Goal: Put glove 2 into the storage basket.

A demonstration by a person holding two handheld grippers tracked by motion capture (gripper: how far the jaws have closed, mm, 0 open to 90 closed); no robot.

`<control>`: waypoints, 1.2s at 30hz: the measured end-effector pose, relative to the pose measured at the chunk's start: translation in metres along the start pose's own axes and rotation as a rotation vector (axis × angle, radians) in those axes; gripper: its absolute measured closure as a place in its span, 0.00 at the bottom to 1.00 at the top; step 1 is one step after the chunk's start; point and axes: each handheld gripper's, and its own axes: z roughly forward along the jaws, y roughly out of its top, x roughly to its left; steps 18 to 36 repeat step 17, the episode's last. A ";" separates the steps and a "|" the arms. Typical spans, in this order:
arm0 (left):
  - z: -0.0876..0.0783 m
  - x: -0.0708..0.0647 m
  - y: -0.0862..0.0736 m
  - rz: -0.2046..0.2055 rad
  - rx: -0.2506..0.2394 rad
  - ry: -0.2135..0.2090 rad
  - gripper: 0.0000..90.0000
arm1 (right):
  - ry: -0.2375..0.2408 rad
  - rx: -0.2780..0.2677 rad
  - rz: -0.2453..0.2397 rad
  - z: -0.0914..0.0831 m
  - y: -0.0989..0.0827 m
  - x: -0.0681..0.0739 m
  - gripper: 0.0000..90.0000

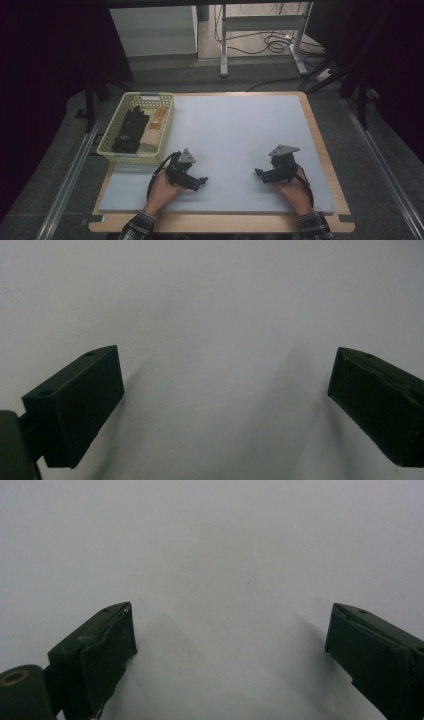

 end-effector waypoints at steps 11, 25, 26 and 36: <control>0.003 -0.002 -0.001 0.008 0.016 0.009 0.01 | 0.000 -0.001 -0.001 0.000 0.000 0.000 0.06; 0.003 -0.002 -0.001 0.010 0.018 0.009 0.01 | 0.000 -0.001 0.002 0.000 0.000 0.000 0.06; 0.003 -0.002 -0.001 0.010 0.018 0.009 0.01 | 0.000 -0.001 0.002 0.000 0.000 0.000 0.06; 0.003 -0.002 -0.001 0.010 0.018 0.009 0.01 | 0.000 -0.001 0.002 0.000 0.000 0.000 0.06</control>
